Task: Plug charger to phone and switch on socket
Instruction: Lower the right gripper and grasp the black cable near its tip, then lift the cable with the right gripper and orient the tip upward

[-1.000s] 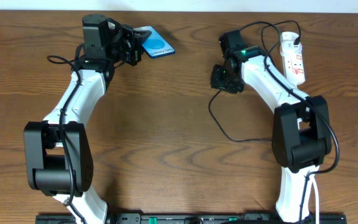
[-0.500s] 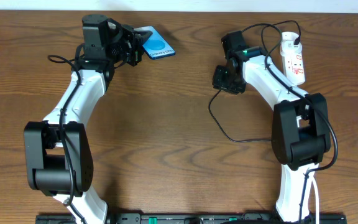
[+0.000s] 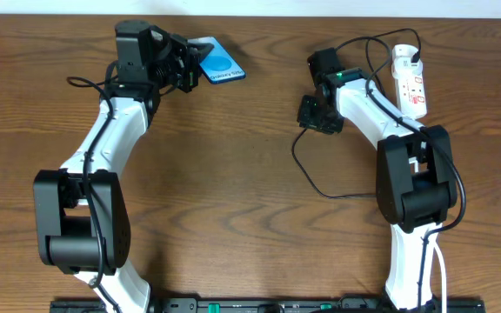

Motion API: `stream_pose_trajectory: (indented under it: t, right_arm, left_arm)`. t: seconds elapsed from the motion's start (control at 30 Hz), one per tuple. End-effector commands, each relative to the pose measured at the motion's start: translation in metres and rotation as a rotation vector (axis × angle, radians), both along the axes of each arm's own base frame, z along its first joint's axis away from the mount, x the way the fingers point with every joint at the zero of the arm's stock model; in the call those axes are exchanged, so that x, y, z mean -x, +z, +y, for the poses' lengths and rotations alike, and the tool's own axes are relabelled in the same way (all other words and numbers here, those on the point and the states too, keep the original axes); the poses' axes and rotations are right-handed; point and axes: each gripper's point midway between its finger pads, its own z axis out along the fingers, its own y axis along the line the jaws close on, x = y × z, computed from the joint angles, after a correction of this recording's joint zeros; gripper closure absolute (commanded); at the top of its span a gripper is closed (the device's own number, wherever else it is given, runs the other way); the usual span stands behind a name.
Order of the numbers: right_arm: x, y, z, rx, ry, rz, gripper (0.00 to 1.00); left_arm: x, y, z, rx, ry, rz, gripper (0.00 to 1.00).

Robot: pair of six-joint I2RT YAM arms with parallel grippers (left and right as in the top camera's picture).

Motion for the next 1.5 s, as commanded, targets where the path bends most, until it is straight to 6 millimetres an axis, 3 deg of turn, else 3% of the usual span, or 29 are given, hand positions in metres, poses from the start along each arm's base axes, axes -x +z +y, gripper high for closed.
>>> stream_pose_trajectory:
  t: [0.0,0.17,0.43,0.63,0.73,0.87,1.1,1.3,1.47]
  right_arm:
    - [0.004,-0.016,-0.001,0.028,-0.001,0.030,0.65]
    - [0.010,-0.031,0.002,0.039,0.012,0.062,0.71]
    - [0.012,-0.036,0.008,0.044,0.043,0.064,0.99]
    - [0.012,-0.028,0.012,0.012,0.127,0.053,0.99]
    - [0.009,-0.005,0.030,-0.103,0.270,0.008,0.99]
    - [0.016,0.047,0.061,-0.367,0.505,-0.089,0.99]
    - [0.041,0.120,0.066,-0.638,0.684,-0.187,0.99]
    - [0.075,0.153,0.073,-0.819,0.816,-0.210,0.99]
    - [0.097,0.167,0.082,-0.931,0.873,-0.198,0.99]
  left_arm:
    - [0.001,0.013,-0.005,0.005,-0.029,-0.038,0.93]
    - [0.003,0.010,-0.005,-0.010,-0.037,-0.036,0.93]
    - [0.004,0.009,-0.006,-0.008,-0.041,-0.030,0.93]
    - [0.006,0.011,-0.009,0.004,-0.063,-0.029,0.93]
    - [0.009,0.012,-0.012,0.013,-0.085,-0.032,0.93]
    - [0.014,0.015,-0.018,0.021,-0.140,-0.050,0.93]
    - [0.028,0.022,-0.029,0.040,-0.257,-0.094,0.93]
    - [0.038,0.029,-0.032,0.042,-0.356,-0.162,0.93]
    - [0.045,0.034,-0.028,0.064,-0.409,-0.193,0.93]
